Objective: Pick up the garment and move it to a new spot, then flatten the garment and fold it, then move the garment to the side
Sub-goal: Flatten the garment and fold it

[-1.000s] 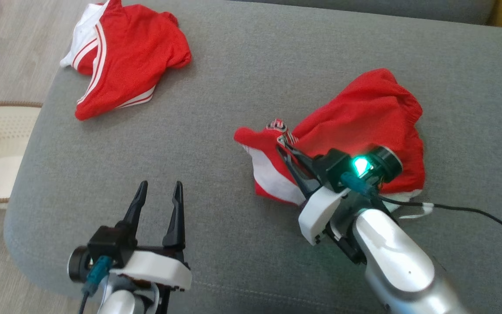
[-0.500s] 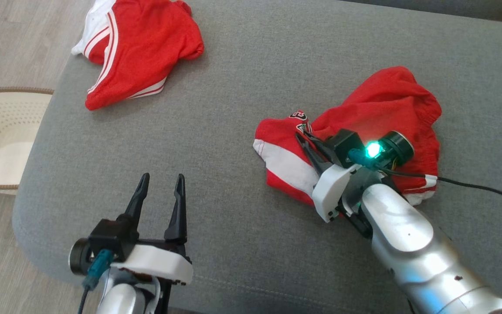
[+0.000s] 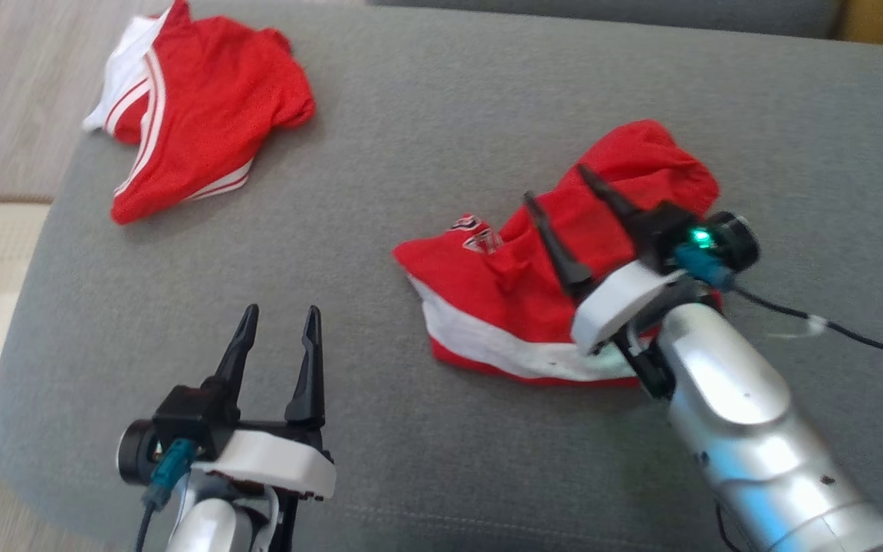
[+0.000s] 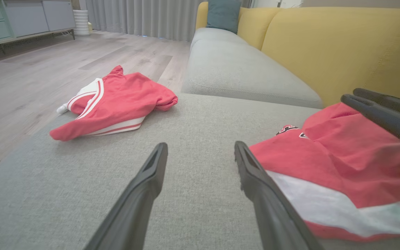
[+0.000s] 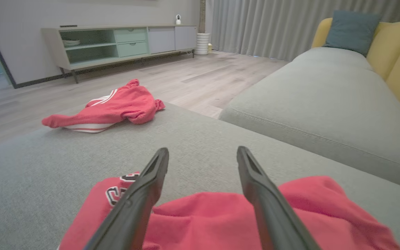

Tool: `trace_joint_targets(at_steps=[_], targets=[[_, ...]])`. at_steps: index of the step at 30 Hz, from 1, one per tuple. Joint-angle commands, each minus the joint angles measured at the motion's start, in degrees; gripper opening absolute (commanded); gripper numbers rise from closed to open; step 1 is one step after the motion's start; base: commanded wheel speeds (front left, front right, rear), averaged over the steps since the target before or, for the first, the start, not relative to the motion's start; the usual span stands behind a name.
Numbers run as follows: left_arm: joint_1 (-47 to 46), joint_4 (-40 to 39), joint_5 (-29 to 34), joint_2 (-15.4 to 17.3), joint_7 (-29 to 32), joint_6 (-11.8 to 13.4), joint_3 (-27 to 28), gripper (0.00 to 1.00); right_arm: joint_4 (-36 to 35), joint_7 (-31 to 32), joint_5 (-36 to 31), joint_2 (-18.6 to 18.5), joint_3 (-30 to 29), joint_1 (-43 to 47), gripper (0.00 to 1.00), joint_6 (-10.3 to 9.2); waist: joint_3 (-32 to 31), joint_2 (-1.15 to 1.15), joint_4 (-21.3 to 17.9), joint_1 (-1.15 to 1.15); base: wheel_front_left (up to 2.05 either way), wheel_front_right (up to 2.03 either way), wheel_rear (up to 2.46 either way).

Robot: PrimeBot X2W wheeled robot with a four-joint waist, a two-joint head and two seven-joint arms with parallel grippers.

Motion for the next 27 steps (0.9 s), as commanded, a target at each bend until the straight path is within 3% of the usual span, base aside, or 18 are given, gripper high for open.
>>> trace_joint_targets(at_steps=[1, 10, 27], targets=[[-1.1, -1.86, 0.46, -0.14, -0.71, 0.1, 2.34, 1.0, -3.3, -1.69, 0.39, 0.92, -3.33, 2.18, 1.0, -0.05, -1.74, 0.0, -2.26, 0.0, 0.0, 0.0, 0.0], [0.46, -1.61, -0.03, -0.14, -0.71, 0.63, 3.93, 1.0, -13.95, -2.36, -2.26, 0.92, -14.87, 12.12, 1.0, -0.05, -5.27, 0.0, -6.53, 0.0, 0.0, 0.0, 0.0], [6.07, -2.8, -1.17, -0.14, -0.71, 1.37, 7.03, 1.0, -30.33, -2.39, -1.67, 0.92, -24.82, 30.46, 1.0, -0.05, -10.01, 0.0, -8.79, 0.0, 0.0, 0.0, 0.0]])
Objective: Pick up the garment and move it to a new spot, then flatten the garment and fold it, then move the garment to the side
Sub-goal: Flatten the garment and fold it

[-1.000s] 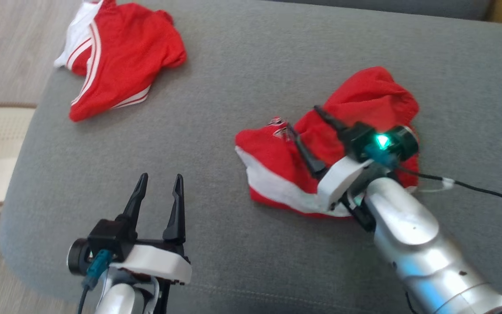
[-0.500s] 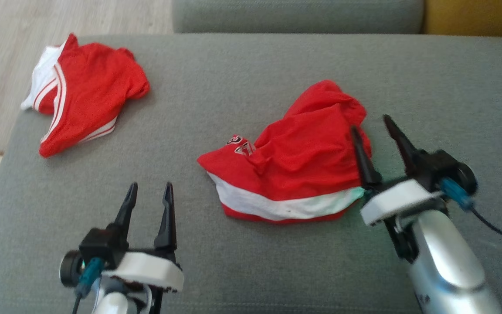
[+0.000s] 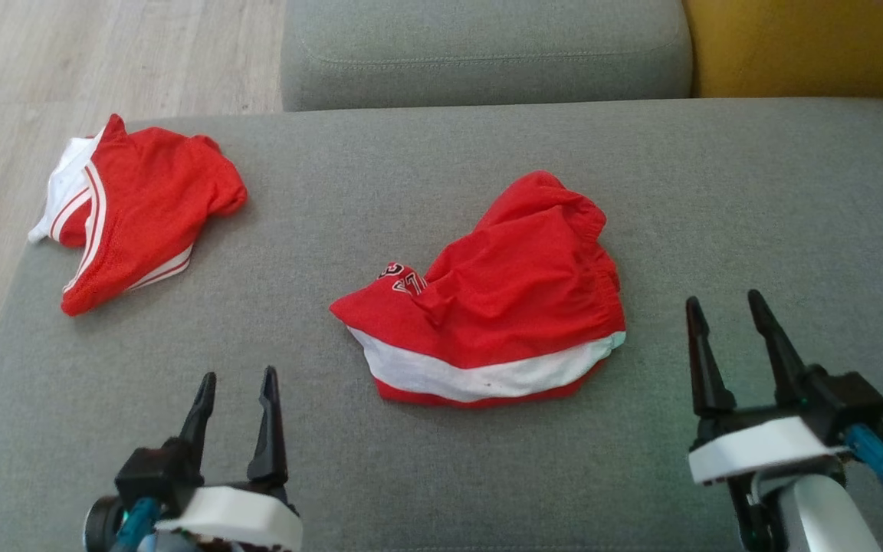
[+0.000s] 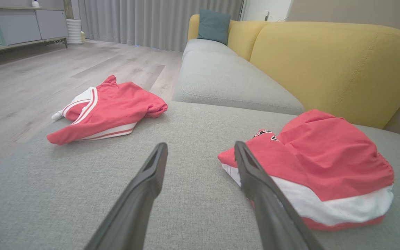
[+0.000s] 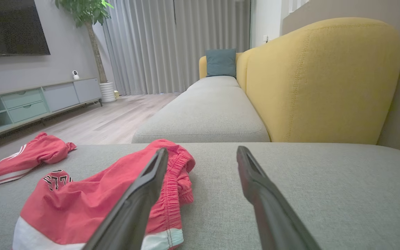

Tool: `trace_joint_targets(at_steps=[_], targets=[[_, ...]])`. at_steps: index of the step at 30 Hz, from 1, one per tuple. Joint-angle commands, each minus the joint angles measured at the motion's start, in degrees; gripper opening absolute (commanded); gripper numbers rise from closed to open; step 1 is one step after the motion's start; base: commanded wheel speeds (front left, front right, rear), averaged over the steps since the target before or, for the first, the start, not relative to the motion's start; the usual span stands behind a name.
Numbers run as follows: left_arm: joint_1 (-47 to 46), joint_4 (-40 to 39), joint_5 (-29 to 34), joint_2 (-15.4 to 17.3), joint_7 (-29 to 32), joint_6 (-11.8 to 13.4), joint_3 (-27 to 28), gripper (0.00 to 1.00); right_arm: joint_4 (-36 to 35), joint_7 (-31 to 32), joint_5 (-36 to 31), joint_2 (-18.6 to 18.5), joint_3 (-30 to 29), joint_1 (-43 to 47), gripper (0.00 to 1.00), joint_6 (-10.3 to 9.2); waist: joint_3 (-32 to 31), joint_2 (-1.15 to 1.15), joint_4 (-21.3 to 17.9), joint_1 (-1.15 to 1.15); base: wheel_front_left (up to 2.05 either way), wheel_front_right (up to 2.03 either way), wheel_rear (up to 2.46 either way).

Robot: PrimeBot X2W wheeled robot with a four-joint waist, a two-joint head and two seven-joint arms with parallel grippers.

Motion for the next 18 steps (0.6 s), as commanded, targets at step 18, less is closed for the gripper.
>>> trace_joint_targets(at_steps=[18], targets=[[-0.6, -2.78, 0.35, -0.15, -0.71, 0.5, 2.33, 1.0, -3.18, -0.62, 2.32, -0.11, 0.59, 1.72, 1.0, -0.05, -0.15, 0.0, 0.33, 0.0, 0.0, 0.0, 0.0]])
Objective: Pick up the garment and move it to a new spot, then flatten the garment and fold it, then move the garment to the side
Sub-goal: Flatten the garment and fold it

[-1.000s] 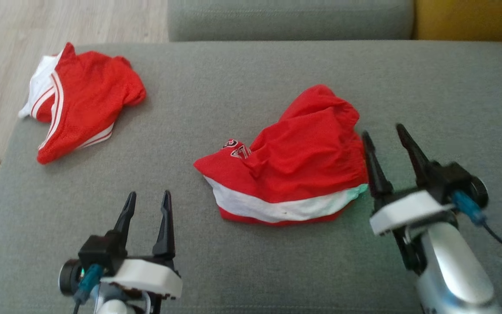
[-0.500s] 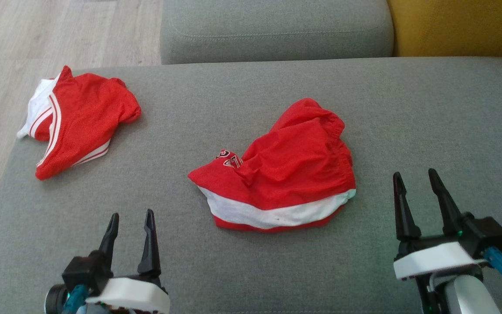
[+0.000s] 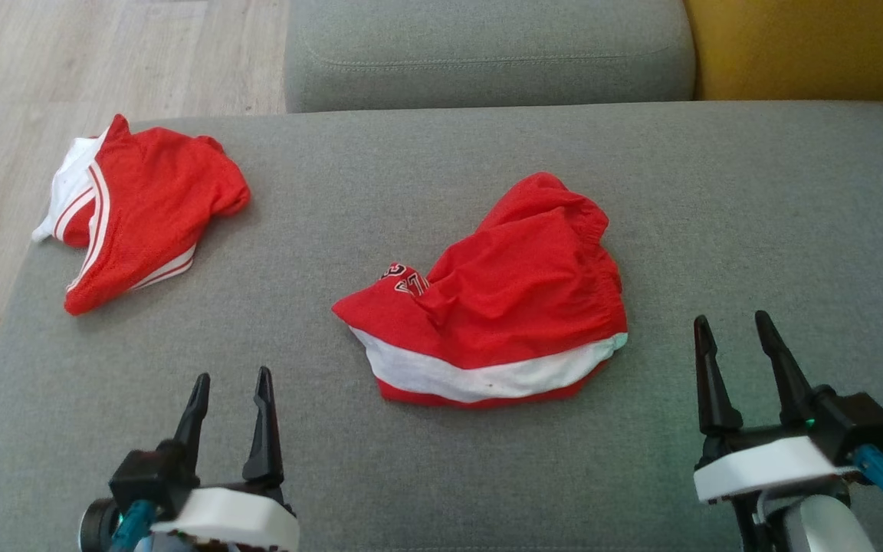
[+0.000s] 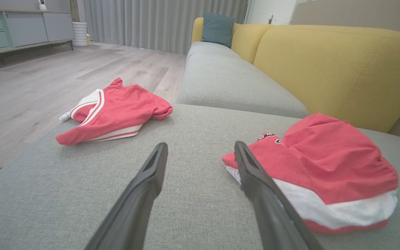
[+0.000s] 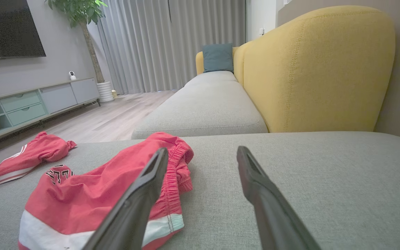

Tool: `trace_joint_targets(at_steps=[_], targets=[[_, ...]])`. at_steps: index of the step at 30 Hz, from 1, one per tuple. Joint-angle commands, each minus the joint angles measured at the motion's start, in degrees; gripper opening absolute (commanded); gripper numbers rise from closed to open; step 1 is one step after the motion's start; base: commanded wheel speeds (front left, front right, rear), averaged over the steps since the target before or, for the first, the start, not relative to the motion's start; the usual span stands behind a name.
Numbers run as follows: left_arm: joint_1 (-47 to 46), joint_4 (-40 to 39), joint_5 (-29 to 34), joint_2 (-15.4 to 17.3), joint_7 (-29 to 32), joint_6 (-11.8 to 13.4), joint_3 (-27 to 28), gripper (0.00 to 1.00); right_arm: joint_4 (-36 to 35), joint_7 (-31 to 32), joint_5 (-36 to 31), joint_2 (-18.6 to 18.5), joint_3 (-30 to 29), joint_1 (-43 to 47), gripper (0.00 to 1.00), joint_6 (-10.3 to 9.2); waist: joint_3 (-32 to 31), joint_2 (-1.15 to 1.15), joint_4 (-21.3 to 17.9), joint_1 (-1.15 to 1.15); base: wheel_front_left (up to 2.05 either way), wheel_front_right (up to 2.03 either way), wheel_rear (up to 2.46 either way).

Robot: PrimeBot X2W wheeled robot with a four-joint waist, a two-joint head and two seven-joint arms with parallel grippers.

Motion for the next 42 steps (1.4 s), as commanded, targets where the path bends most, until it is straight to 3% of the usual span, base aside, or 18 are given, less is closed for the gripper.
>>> trace_joint_targets(at_steps=[1, 11, 28, 37, 38, 40, 42], targets=[[-1.25, -1.67, 0.4, -0.15, -0.71, 0.01, 1.7, 1.0, -1.35, -0.62, 0.36, -0.21, 1.27, -1.4, 1.0, -0.05, 0.02, 0.0, 0.01, 0.0, 0.0, 0.0, 0.0], [-1.79, -1.31, 0.63, -0.15, -0.71, -0.22, 1.43, 1.0, 2.6, -0.38, -2.59, -0.21, 1.2, -2.32, 1.0, -0.05, 1.03, 0.0, 0.61, 0.0, 0.0, 0.0, 0.0], [-5.12, -1.58, 0.55, -0.15, -0.71, 0.02, 0.05, 1.0, 24.3, 2.92, -11.95, -0.23, 2.72, -15.77, 1.0, -0.05, 7.29, 0.0, 4.83, 0.0, 0.0, 0.0, 0.0], [-5.79, -1.69, 0.54, -0.15, -0.71, 0.13, 0.29, 1.0, 30.25, 1.65, -12.78, -0.39, 3.54, -19.37, 1.0, -0.05, 8.46, 0.0, 5.73, 0.0, 0.0, 0.0, 0.0], [-5.82, -1.7, 0.53, -0.15, -0.71, 0.13, 0.33, 1.0, 30.56, 1.48, -12.91, -0.41, 3.68, -19.66, 0.91, -0.05, 8.52, 0.0, 5.72, 0.0, 0.0, 0.0, 0.0], [-5.88, -1.69, 0.5, -0.15, -0.71, 0.16, 0.4, 1.0, 30.89, 1.09, -13.34, -0.51, 3.96, -20.19, 0.65, -0.05, 8.67, 0.0, 5.63, 0.0, 0.0, 0.0, 0.0], [-5.96, -1.64, 0.47, -0.15, -0.71, 0.2, 0.46, 1.0, 31.08, 0.78, -13.63, -0.52, 4.12, -20.57, 0.48, -0.05, 8.77, 0.0, 5.48, 0.0, 0.0, 0.0, 0.0]])
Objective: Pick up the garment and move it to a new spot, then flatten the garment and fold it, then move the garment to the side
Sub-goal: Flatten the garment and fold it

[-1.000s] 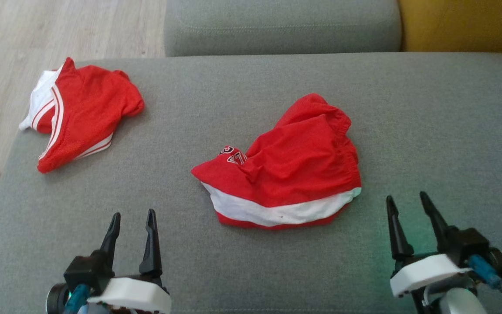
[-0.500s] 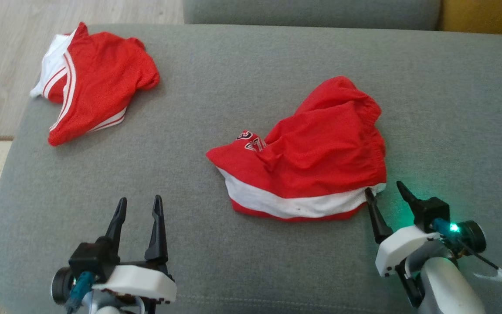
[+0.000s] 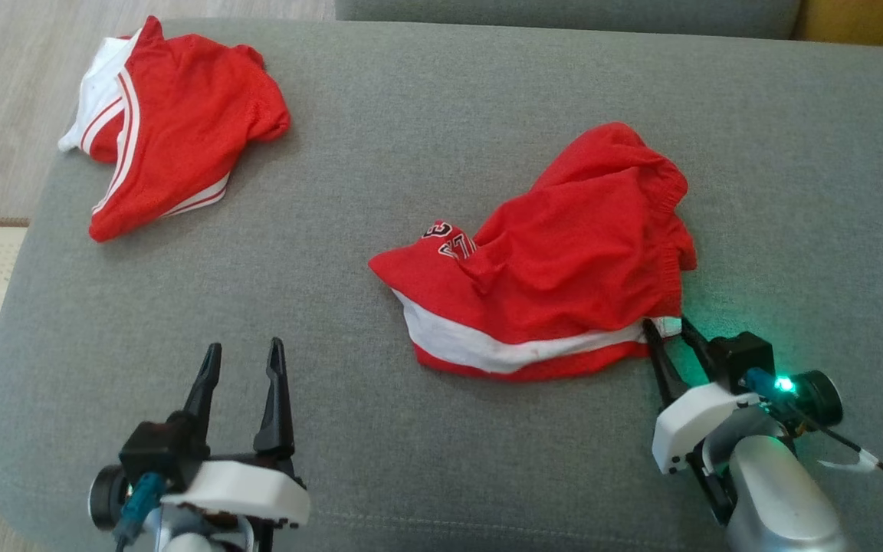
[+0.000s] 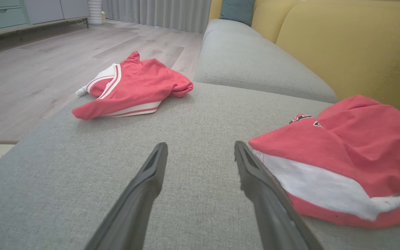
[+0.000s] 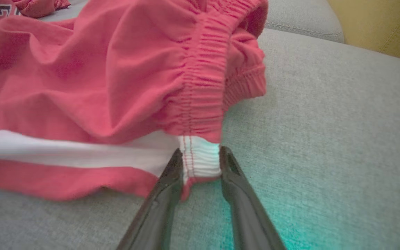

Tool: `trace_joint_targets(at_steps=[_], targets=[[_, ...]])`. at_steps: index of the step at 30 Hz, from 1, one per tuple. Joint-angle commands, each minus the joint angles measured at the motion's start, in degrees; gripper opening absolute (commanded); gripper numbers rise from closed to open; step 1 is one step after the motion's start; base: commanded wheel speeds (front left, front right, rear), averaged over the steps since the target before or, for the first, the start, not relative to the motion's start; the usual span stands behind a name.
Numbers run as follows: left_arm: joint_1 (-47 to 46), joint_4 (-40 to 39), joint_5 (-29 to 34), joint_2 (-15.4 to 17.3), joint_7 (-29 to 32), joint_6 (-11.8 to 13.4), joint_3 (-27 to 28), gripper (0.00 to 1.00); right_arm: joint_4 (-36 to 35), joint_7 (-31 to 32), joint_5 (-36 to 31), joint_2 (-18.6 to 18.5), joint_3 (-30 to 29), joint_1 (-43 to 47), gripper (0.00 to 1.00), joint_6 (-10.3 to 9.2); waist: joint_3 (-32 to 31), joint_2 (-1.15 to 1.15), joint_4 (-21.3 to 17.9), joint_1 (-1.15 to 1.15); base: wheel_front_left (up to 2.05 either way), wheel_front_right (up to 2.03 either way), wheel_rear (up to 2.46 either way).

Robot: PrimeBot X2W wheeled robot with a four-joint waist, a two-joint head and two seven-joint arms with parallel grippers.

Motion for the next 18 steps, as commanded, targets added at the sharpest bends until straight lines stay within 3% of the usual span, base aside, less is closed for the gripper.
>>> trace_joint_targets(at_steps=[1, 4, 6, 8, 18], targets=[[-2.68, -1.93, 0.32, -0.15, -0.71, 0.22, 1.99, 1.0, -1.09, -1.05, -0.37, -0.37, 1.58, -2.33, 0.43, -0.05, 0.07, 0.0, -0.15, 0.0, 0.0, 0.0, 0.0], [-2.8, -1.89, 0.34, -0.15, -0.71, 0.25, 1.98, 1.0, -1.37, -1.41, -0.67, -0.34, 1.85, -2.58, 0.35, -0.05, 0.21, 0.0, -0.44, 0.0, 0.0, 0.0, 0.0], [-2.83, -1.91, 0.36, -0.15, -0.71, 0.25, 1.97, 1.0, -1.86, -1.59, -0.77, -0.31, 1.85, -2.48, 0.25, -0.05, 0.29, 0.0, -0.61, 0.0, 0.0, 0.0, 0.0], [-2.85, -1.9, 0.4, -0.15, -0.71, 0.22, 1.96, 1.0, -3.09, -1.83, -0.67, -0.27, 1.59, -2.17, 0.0, -0.05, 0.38, 0.0, -0.93, 0.0, 0.0, 0.0, 0.0], [-3.89, -0.2, 0.45, -0.15, -0.71, -2.09, 0.18, 1.0, -9.13, -1.86, 2.95, -0.15, -1.2, 0.4, 0.0, -0.05, 0.73, 0.0, -3.41, 0.0, 0.0, 0.0, 0.0]])
